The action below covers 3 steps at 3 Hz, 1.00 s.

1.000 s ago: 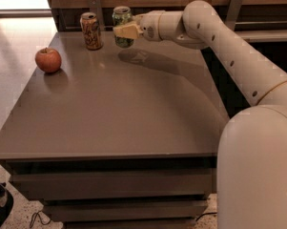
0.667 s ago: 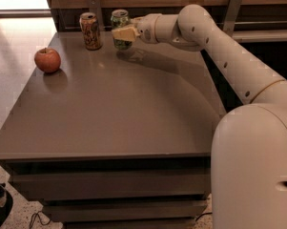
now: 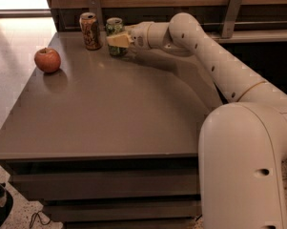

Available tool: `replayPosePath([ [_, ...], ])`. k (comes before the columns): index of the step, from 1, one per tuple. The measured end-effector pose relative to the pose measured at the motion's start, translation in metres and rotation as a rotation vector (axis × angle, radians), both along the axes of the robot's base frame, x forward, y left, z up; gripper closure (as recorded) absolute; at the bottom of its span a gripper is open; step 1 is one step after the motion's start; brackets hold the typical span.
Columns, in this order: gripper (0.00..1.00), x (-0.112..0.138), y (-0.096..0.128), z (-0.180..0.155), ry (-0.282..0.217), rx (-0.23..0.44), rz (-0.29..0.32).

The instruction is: Move green can near orange can

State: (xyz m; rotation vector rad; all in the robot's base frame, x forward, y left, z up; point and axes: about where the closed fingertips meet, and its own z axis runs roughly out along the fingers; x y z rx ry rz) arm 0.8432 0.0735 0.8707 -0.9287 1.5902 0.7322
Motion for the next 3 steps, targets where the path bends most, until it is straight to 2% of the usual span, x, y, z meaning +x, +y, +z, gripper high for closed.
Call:
replayPosePath([
  [1, 0.82, -0.0006, 0.0030, -0.0003, 0.000, 0.000, 0.004],
  [3, 0.37, -0.0014, 0.0098, -0.0026, 0.004, 0.001, 0.013],
])
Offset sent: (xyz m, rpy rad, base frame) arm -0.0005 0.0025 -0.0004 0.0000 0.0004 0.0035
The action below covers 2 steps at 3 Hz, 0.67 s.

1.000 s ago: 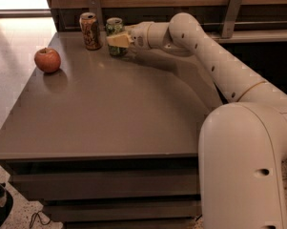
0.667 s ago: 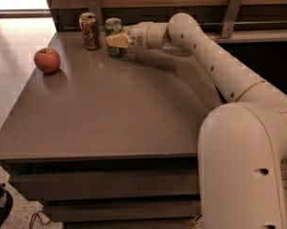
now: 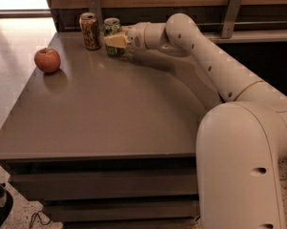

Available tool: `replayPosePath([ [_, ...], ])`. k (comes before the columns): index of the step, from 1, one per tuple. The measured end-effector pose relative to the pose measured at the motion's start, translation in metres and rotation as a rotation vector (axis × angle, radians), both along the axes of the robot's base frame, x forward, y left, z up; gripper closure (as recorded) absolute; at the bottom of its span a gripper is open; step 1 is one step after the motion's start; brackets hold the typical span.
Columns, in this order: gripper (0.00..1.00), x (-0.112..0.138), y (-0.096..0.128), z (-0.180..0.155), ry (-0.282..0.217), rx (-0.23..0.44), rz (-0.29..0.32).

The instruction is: Move green can near orange can

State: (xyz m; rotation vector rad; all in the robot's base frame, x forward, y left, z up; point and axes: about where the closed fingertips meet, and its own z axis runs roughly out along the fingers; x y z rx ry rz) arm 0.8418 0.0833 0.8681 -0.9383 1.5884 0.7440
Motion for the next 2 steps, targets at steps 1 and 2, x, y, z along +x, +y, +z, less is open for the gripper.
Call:
replayPosePath([
  [1, 0.12, -0.0005, 0.0036, -0.0012, 0.002, 0.000, 0.005],
  [2, 0.00, -0.0009, 0.0065, -0.0022, 0.003, 0.001, 0.008],
])
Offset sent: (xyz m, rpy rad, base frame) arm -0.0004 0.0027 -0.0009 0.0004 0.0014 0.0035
